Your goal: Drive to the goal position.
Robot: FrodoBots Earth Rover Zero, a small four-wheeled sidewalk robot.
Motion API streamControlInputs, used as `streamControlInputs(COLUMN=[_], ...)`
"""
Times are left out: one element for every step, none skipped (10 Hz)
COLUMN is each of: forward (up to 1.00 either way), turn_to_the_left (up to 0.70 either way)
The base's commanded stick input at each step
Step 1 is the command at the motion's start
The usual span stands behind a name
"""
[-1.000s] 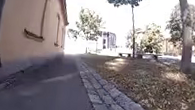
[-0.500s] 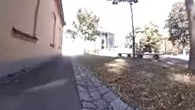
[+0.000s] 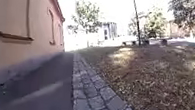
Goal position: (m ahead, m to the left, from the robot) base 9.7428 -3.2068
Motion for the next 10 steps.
streamControlInputs(forward=[0.70,0.70,0.70,0.70,0.70,0.70,0.70,0.70,0.70,0.70], turn_to_the_left=[0.35,0.35,0.34,0.23,0.12,0.01,0.00,0.00,0.00,0.00])
